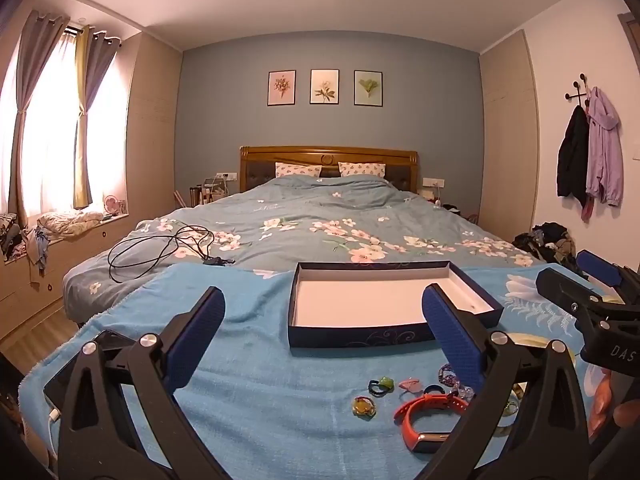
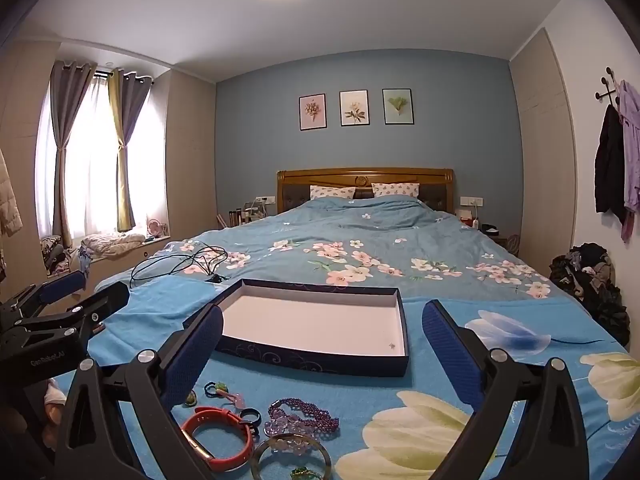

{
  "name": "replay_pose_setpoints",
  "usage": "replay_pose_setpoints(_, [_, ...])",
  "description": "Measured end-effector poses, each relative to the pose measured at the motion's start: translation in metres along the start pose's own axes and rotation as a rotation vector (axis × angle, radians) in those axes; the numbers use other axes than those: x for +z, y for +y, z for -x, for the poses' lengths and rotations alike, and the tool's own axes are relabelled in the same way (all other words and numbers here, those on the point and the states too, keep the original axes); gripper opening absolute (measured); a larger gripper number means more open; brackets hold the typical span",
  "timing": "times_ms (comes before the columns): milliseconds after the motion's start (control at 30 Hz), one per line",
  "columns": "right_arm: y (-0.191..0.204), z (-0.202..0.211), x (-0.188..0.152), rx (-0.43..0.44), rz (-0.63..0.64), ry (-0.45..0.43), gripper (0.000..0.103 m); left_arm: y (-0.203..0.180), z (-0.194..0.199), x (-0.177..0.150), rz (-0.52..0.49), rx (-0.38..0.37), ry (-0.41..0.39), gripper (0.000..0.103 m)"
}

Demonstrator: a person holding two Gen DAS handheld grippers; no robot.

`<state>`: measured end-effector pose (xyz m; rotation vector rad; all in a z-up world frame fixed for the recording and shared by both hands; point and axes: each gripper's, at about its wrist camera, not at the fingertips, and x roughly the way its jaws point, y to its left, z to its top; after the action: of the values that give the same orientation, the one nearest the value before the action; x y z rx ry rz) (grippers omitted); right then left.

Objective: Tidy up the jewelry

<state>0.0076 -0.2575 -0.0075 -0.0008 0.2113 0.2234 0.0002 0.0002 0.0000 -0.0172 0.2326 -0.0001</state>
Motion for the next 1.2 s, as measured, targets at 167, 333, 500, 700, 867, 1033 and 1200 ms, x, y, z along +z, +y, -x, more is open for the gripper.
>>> replay_pose_setpoints(167, [-0.001, 0.001, 0.002, 0.001, 0.005, -0.003, 0.096, -0.006, 0.0, 0.01, -0.003, 0.002, -0.004, 0.097])
replay_pose_setpoints(333, [-0.004, 0.003, 0.0, 0.005, 0.011, -0.019, 0.096, -0.006, 0.013, 0.006, -0.01, -0.007, -0.035, 0.097])
replay_pose_setpoints(500, [0.003, 0.009, 0.001, 0.001, 0.018, -0.027, 0.096, -0.009, 0.018, 0.008, -0.014, -0.008, -0.042, 0.097])
replay_pose_setpoints(700, [0.001, 0.009, 0.001, 0.003, 0.002, -0.029, 0.096, -0.012, 0.021, 0.005, -0.018, -0.009, -0.052, 0.097])
replay_pose_setpoints(867, [0.002, 0.008, 0.0, 0.006, 0.0, -0.029, 0.096, -0.012, 0.021, 0.005, -0.019, -0.008, -0.053, 0.097])
replay_pose_setpoints(1033, [0.001, 0.008, 0.0, 0.01, -0.004, -0.031, 0.096, -0.013, 0.021, 0.006, -0.019, -0.005, -0.054, 0.097])
replay_pose_setpoints(1200, [0.002, 0.008, 0.0, 0.012, -0.004, -0.03, 0.096, -0.012, 0.021, 0.005, -0.019, -0.007, -0.054, 0.097])
